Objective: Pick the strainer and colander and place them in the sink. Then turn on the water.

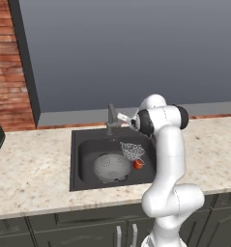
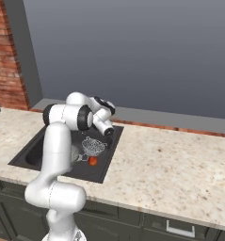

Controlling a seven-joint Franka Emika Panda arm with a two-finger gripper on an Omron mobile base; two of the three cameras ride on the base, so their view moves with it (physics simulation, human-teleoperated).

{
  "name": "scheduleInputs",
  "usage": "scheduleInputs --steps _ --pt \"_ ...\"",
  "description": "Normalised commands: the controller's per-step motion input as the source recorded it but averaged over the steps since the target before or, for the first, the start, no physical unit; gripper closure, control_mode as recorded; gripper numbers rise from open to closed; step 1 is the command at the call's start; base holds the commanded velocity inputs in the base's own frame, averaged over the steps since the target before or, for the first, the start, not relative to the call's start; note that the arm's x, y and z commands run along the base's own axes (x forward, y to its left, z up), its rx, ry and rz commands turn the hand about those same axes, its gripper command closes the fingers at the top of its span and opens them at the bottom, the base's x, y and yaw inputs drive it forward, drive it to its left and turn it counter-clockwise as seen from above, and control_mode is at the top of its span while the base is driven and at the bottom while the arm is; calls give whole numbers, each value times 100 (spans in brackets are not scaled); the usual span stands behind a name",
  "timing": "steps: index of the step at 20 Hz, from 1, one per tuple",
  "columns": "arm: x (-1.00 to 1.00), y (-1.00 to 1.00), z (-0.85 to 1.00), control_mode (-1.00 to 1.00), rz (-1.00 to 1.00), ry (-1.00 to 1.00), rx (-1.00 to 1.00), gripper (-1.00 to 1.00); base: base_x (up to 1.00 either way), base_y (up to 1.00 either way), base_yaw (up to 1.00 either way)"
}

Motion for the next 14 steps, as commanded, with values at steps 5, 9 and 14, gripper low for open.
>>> scheduleInputs --steps 5,9,14 --pt "15 -100 -80 -100 -11 29 5 100 0 0 0" --pt "-55 -100 -100 -100 -4 26 0 100 0 0 0" --pt "-57 -99 -22 -100 -1 15 6 100 0 0 0"
